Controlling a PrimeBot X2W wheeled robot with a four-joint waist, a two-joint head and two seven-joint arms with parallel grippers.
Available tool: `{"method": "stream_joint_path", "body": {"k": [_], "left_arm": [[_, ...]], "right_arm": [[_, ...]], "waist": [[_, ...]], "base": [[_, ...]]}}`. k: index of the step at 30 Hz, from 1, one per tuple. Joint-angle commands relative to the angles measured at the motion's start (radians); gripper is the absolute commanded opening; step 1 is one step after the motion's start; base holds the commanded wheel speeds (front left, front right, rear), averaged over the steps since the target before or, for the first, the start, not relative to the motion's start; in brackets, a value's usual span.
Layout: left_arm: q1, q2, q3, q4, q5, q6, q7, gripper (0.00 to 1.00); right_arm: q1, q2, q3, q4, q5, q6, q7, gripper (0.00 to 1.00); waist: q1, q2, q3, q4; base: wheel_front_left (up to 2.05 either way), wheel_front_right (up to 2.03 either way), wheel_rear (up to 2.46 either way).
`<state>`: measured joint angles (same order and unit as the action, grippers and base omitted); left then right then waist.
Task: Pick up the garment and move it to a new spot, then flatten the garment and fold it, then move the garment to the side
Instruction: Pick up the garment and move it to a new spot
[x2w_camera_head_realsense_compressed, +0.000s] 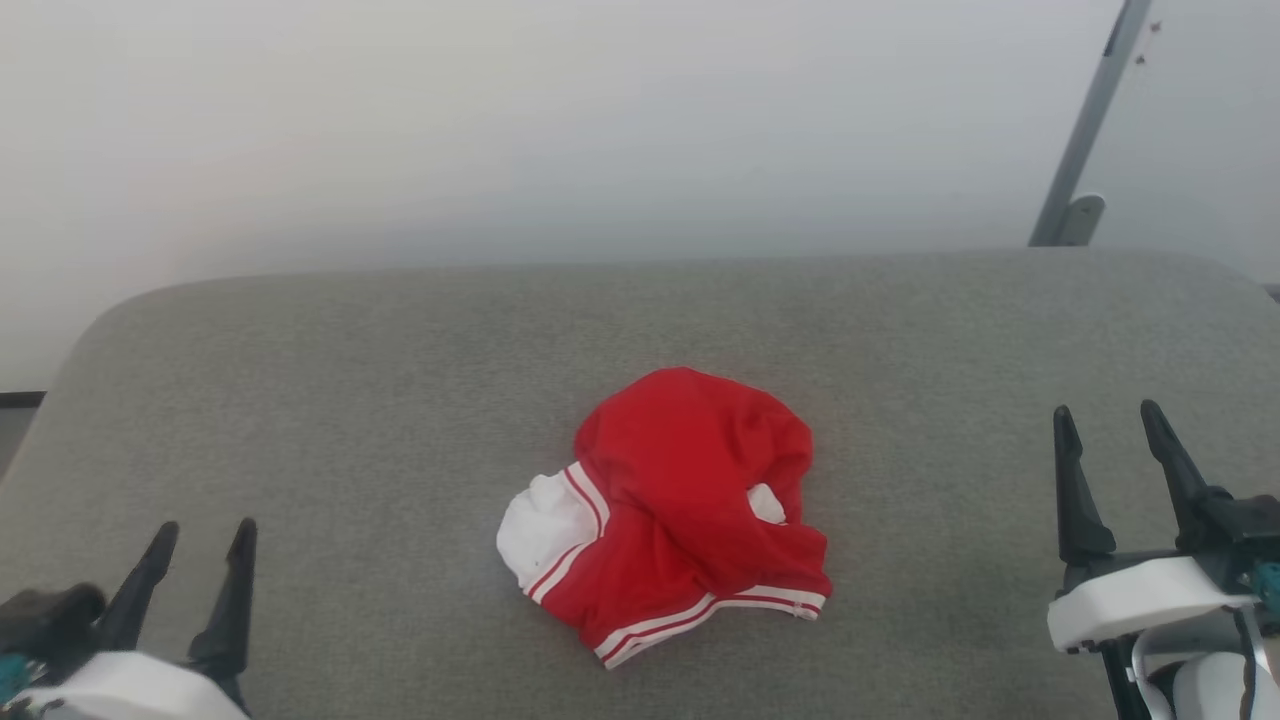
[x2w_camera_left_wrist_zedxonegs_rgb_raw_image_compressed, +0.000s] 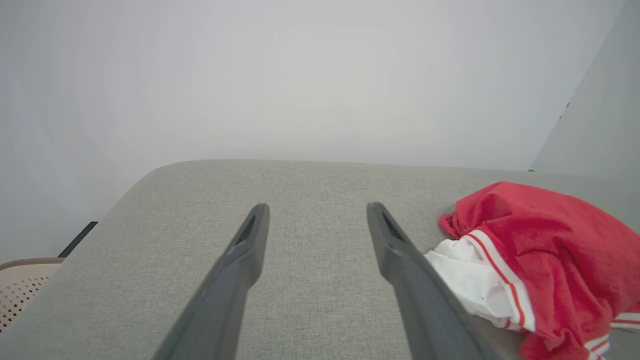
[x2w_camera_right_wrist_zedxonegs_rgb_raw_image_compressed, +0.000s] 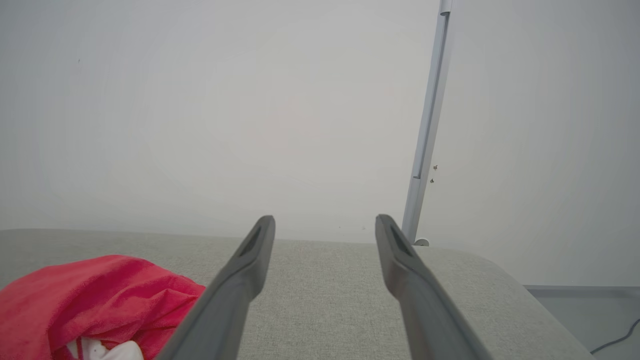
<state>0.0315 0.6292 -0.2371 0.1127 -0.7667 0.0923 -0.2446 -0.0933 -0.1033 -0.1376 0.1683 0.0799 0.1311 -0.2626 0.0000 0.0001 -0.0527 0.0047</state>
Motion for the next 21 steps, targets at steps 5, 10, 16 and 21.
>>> {"method": "stream_joint_path", "body": {"k": [5, 10, 16, 21], "left_arm": [[0.061, -0.015, 0.065, -0.012, -0.015, 0.002, -0.017, 1.00], [0.087, -0.032, 0.102, -0.027, -0.007, -0.014, -0.022, 1.00], [0.095, -0.047, 0.121, -0.038, 0.007, -0.026, -0.023, 1.00], [0.104, -0.052, 0.131, -0.048, 0.016, -0.030, -0.022, 1.00]], "right_arm": [[0.023, 0.005, -0.009, -0.008, 0.004, -0.001, -0.003, 1.00], [0.028, 0.005, -0.009, -0.011, 0.005, -0.001, -0.003, 1.00], [0.030, 0.006, -0.005, -0.011, 0.006, -0.001, -0.003, 1.00], [0.030, 0.004, 0.003, -0.011, 0.008, -0.001, -0.003, 1.00]], "waist": [[0.0000, -0.0001, -0.011, 0.028], [0.0000, -0.0001, -0.013, 0.042], [0.0000, -0.0001, -0.015, 0.048], [0.0000, -0.0001, -0.011, 0.044]], "base": [[0.00, 0.00, 0.00], [0.00, 0.00, 0.00], [0.00, 0.00, 0.00], [0.00, 0.00, 0.00]]}}
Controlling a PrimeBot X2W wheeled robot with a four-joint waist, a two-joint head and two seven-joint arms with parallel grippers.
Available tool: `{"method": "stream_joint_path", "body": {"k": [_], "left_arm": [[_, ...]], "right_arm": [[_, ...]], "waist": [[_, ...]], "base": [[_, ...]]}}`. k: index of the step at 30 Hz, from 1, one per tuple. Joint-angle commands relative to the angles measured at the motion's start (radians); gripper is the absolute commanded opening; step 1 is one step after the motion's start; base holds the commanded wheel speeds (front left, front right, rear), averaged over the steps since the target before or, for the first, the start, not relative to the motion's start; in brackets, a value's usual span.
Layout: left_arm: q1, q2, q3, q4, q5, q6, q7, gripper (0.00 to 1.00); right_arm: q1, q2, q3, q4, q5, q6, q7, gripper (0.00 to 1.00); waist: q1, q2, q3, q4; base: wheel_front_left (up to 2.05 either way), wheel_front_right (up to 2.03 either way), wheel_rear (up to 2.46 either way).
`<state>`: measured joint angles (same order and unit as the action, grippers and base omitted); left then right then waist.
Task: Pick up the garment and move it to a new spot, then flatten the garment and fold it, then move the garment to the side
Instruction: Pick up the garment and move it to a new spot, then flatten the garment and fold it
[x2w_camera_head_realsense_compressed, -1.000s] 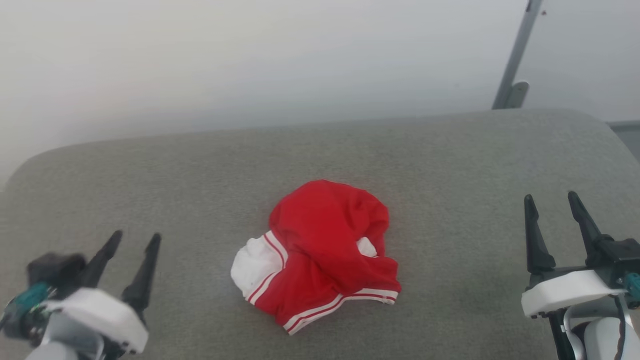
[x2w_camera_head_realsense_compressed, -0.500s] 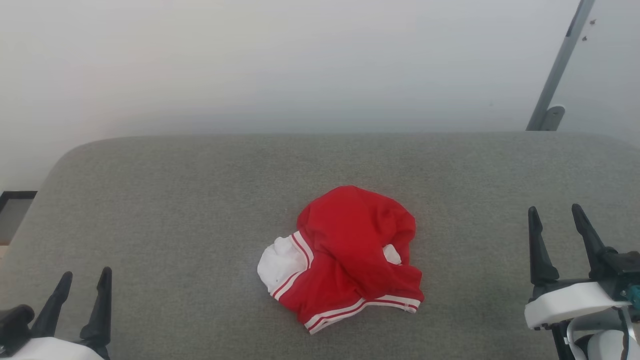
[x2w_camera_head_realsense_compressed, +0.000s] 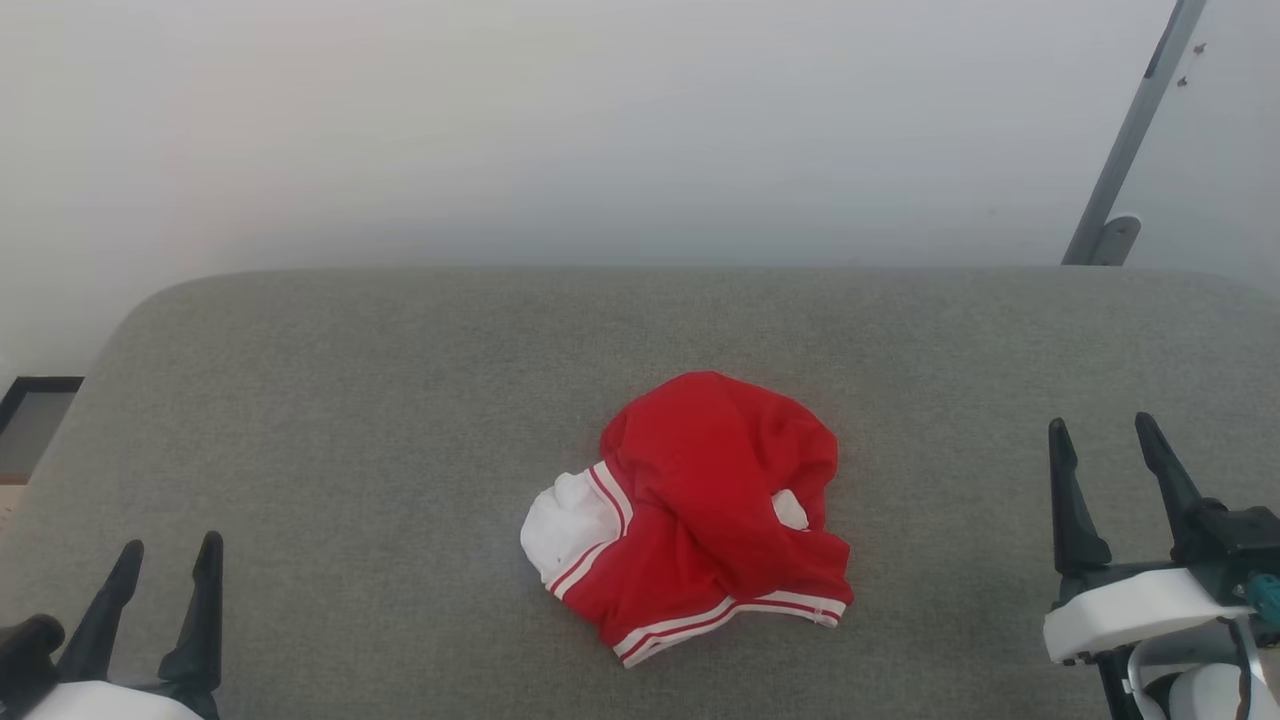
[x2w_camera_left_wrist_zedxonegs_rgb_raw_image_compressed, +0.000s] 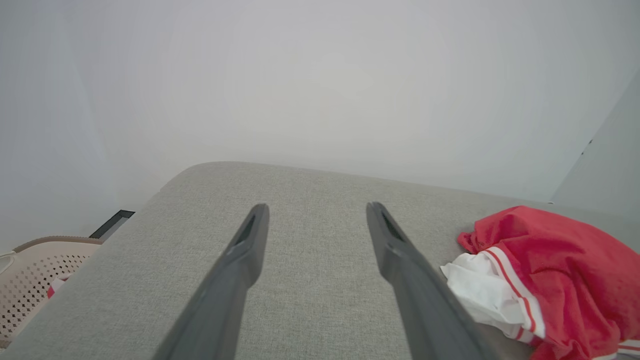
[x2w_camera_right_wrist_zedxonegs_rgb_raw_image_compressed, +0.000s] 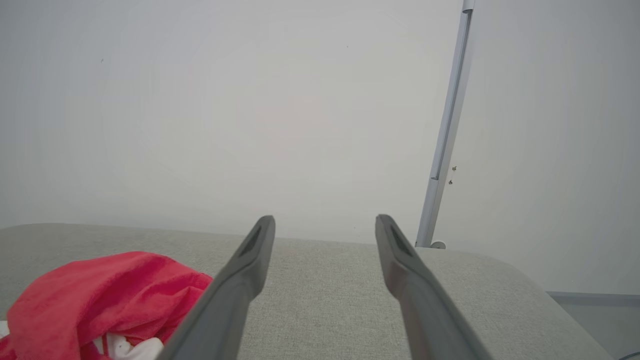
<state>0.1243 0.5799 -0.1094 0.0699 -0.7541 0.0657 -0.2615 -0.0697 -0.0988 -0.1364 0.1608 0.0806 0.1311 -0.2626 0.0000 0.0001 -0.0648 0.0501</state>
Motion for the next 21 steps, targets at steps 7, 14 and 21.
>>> {"method": "stream_joint_path", "body": {"k": [7, 14, 21], "left_arm": [[-0.035, 0.017, -0.033, -0.040, -0.020, -0.042, 0.059, 1.00], [-0.128, 0.044, -0.099, -0.053, -0.035, -0.094, 0.187, 1.00], [-0.228, 0.047, -0.168, -0.042, -0.049, -0.120, 0.319, 1.00]], "right_arm": [[-0.007, -0.005, 0.010, -0.007, 0.007, -0.001, -0.003, 1.00], [-0.022, 0.002, 0.017, -0.010, 0.007, -0.001, -0.003, 1.00], [-0.046, 0.013, 0.015, -0.018, 0.004, -0.001, -0.003, 1.00]], "waist": [[0.0000, -0.0001, 0.030, -0.021], [0.0000, -0.0001, 0.082, -0.063], [0.0000, -0.0001, 0.152, -0.104]], "base": [[0.00, 0.00, 0.00], [0.00, 0.00, 0.00], [0.00, 0.00, 0.00]]}}
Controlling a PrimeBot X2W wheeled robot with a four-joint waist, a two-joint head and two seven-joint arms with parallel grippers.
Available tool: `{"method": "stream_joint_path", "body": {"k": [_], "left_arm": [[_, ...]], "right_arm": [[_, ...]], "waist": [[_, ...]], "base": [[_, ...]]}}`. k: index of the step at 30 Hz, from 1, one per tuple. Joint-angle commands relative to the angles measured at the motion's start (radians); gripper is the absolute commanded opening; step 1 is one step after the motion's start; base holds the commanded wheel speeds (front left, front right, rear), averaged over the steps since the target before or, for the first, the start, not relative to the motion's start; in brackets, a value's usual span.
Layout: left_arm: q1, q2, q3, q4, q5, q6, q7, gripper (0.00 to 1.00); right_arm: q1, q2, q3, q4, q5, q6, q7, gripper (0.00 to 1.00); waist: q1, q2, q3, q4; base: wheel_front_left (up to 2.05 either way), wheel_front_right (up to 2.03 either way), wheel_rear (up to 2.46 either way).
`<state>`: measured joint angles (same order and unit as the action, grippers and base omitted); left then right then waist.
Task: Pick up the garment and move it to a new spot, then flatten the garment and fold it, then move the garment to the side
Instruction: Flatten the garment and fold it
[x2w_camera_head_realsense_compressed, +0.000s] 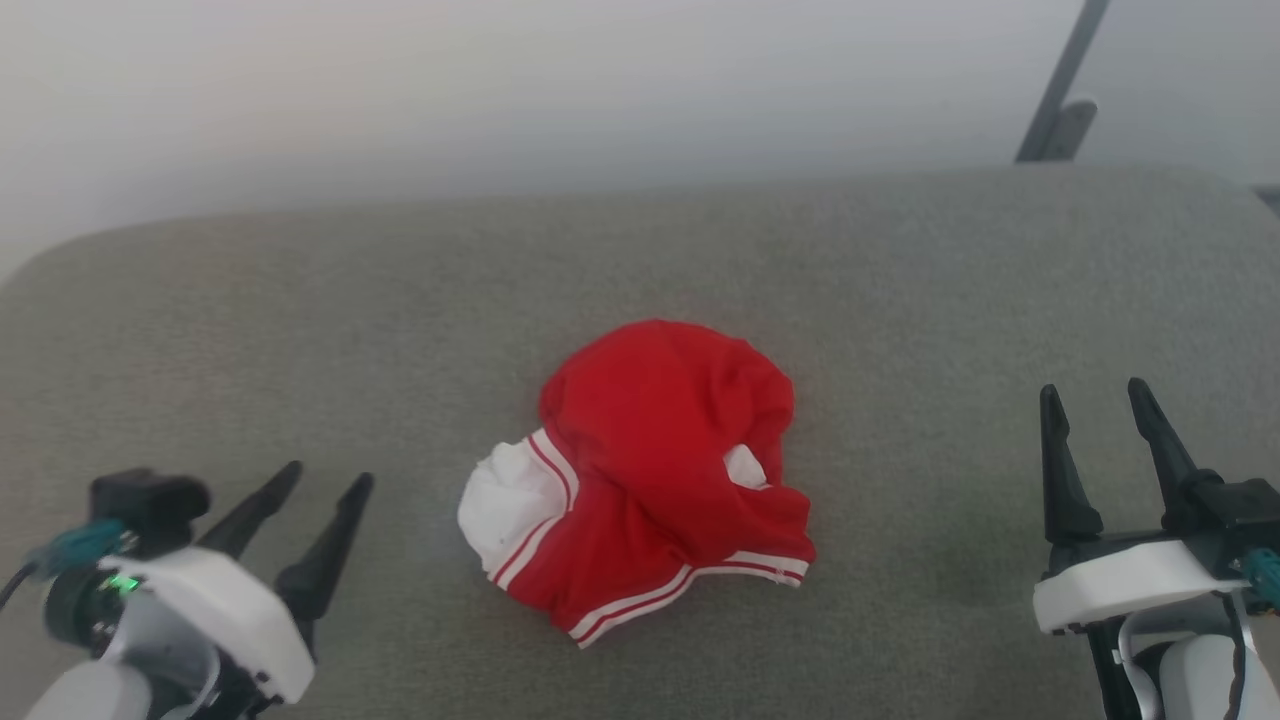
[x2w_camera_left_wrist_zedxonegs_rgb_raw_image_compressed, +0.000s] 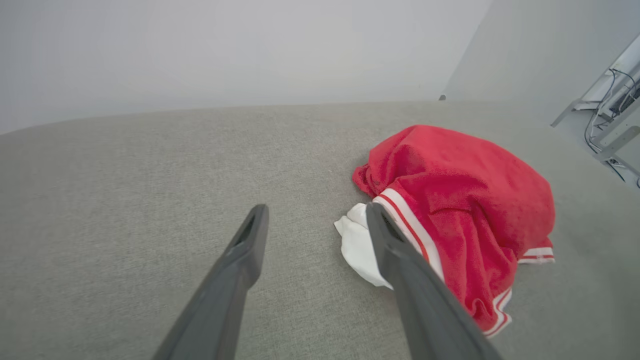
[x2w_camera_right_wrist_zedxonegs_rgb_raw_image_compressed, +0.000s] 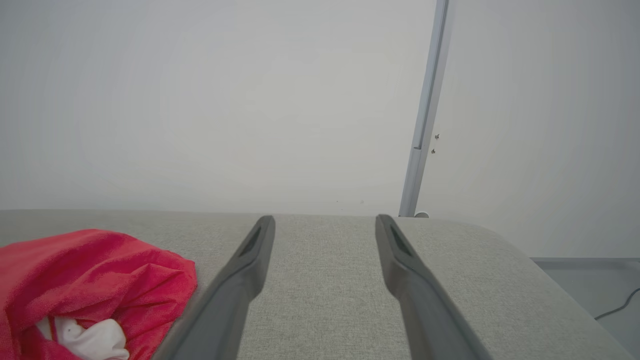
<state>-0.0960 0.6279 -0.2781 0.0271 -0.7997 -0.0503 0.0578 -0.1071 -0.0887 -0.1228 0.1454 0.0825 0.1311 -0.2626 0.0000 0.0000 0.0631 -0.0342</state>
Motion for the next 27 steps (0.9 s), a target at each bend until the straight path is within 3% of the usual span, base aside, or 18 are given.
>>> {"method": "stream_joint_path", "body": {"k": [1, 12, 22, 23, 25, 27], "left_arm": [[-0.025, -0.005, -0.013, 0.005, -0.007, -0.007, 0.022, 1.00], [-0.186, -0.033, -0.149, 0.108, -0.004, 0.005, 0.292, 1.00], [-0.278, -0.067, -0.225, 0.262, 0.030, 0.015, 0.411, 1.00], [-0.283, -0.072, -0.229, 0.279, 0.028, 0.016, 0.418, 0.92], [-0.293, -0.079, -0.235, 0.305, 0.029, 0.014, 0.426, 0.00], [-0.300, -0.087, -0.241, 0.322, 0.022, 0.012, 0.434, 0.00]], "right_arm": [[-0.012, 0.005, 0.001, -0.003, 0.002, -0.001, -0.003, 1.00], [-0.052, 0.020, 0.007, -0.005, -0.008, -0.001, -0.003, 1.00], [-0.076, 0.027, 0.008, 0.001, -0.014, -0.001, -0.003, 1.00], [-0.079, 0.027, 0.009, 0.002, -0.016, -0.001, -0.003, 1.00], [-0.081, 0.028, 0.011, 0.004, -0.019, -0.001, -0.003, 1.00], [-0.082, 0.028, 0.010, 0.004, -0.022, -0.001, -0.003, 1.00]], "waist": [[0.0000, 0.0000, 0.035, -0.026], [0.0000, 0.0000, 0.136, -0.078], [0.0000, 0.0000, 0.168, -0.090], [0.0000, 0.0000, 0.168, -0.090], [0.0000, 0.0000, 0.169, -0.092], [0.0000, 0.0000, 0.168, -0.091]], "base": [[0.00, 0.00, 0.00], [0.00, 0.00, 0.00], [0.00, 0.00, 0.00], [0.00, 0.00, 0.00], [0.00, 0.00, 0.00], [0.00, 0.00, 0.00]]}}
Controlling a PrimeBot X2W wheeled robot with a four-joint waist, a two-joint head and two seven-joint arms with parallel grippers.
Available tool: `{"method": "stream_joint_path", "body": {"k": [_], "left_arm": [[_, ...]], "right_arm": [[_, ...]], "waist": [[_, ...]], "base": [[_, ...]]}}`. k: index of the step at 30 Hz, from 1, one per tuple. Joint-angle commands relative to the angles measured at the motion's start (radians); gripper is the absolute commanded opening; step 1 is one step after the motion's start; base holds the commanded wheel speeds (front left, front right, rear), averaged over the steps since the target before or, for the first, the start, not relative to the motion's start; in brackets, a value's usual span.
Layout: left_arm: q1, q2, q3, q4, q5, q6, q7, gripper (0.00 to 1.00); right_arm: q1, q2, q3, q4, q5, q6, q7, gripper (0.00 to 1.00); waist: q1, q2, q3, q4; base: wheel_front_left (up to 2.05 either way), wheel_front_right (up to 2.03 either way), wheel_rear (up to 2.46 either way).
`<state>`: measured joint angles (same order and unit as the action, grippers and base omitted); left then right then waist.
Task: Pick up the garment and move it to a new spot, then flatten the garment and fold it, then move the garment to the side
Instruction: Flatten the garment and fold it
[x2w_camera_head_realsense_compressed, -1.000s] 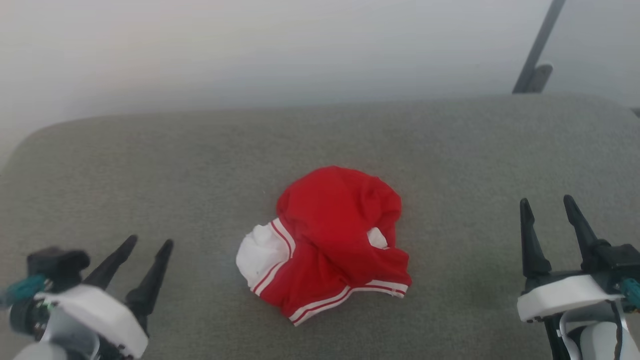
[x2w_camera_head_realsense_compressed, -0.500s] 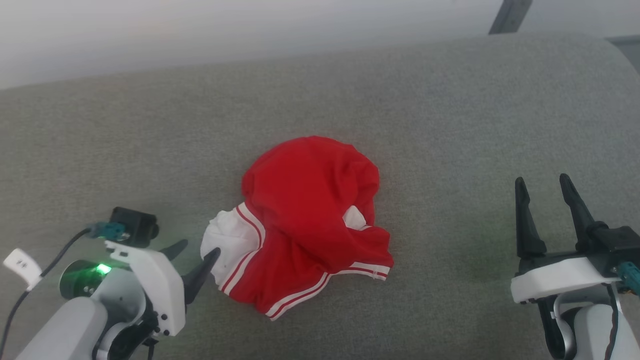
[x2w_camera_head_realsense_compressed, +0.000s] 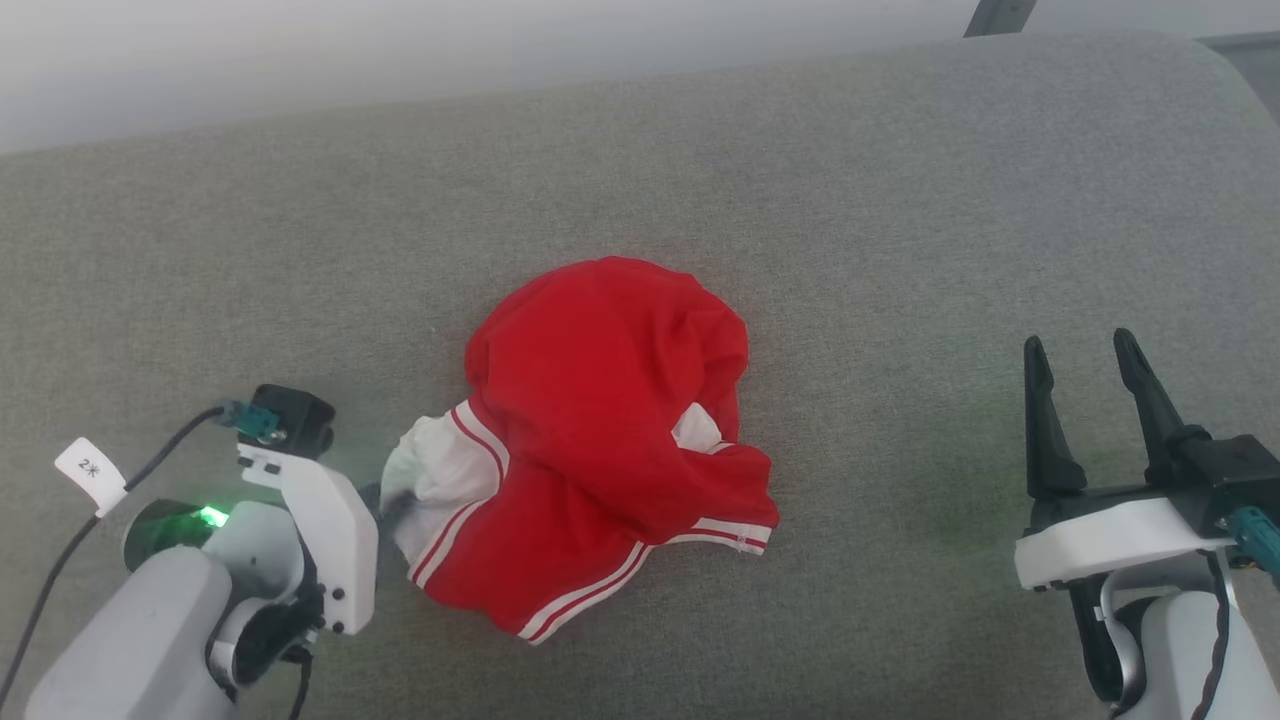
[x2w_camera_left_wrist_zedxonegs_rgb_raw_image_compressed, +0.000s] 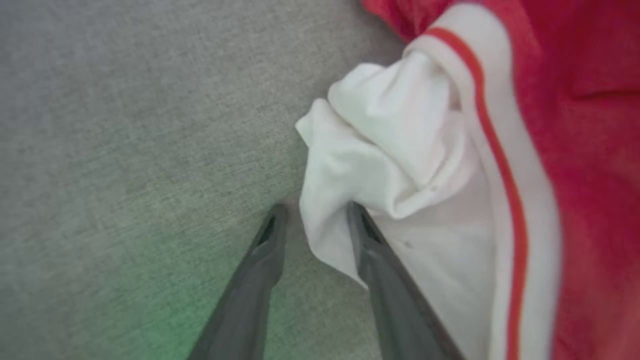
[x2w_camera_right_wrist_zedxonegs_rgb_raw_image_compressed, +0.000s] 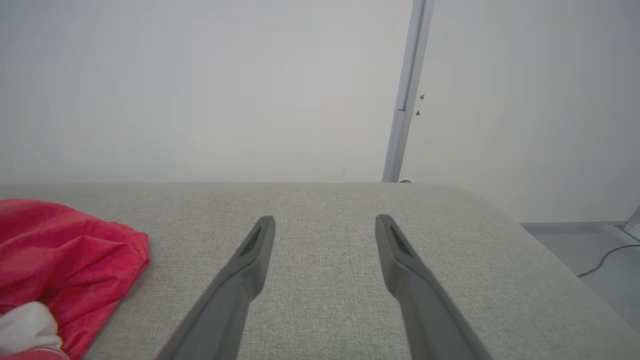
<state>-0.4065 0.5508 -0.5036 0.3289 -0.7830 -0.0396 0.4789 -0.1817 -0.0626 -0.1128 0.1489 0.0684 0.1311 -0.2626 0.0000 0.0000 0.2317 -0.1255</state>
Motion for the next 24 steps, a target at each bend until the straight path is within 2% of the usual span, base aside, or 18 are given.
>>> {"method": "stream_joint_path", "body": {"k": [1, 5, 13, 24], "left_arm": [[0.008, -0.015, -0.018, 0.023, 0.005, -0.002, 0.014, 0.00], [-0.004, -0.008, -0.017, 0.031, 0.000, -0.005, 0.019, 0.00], [0.013, 0.037, 0.020, -0.030, 0.007, 0.038, 0.000, 0.00], [0.166, 0.183, 0.141, -0.140, -0.024, 0.174, -0.017, 0.00]], "right_arm": [[-0.007, 0.002, -0.002, 0.001, -0.008, -0.001, -0.003, 1.00], [0.001, 0.002, -0.011, 0.003, -0.013, -0.001, -0.003, 1.00], [0.014, 0.000, -0.028, 0.009, -0.022, -0.001, -0.003, 1.00], [0.032, -0.003, -0.025, 0.017, -0.023, -0.001, -0.003, 1.00]], "waist": [[0.0000, 0.0000, -0.001, 0.002], [0.0000, 0.0000, -0.010, 0.013], [0.0000, 0.0000, -0.038, 0.041], [0.0000, 0.0000, -0.071, 0.078]], "base": [[0.00, 0.00, 0.00], [0.00, 0.00, 0.00], [0.00, 0.00, 0.00], [0.00, 0.00, 0.00]]}}
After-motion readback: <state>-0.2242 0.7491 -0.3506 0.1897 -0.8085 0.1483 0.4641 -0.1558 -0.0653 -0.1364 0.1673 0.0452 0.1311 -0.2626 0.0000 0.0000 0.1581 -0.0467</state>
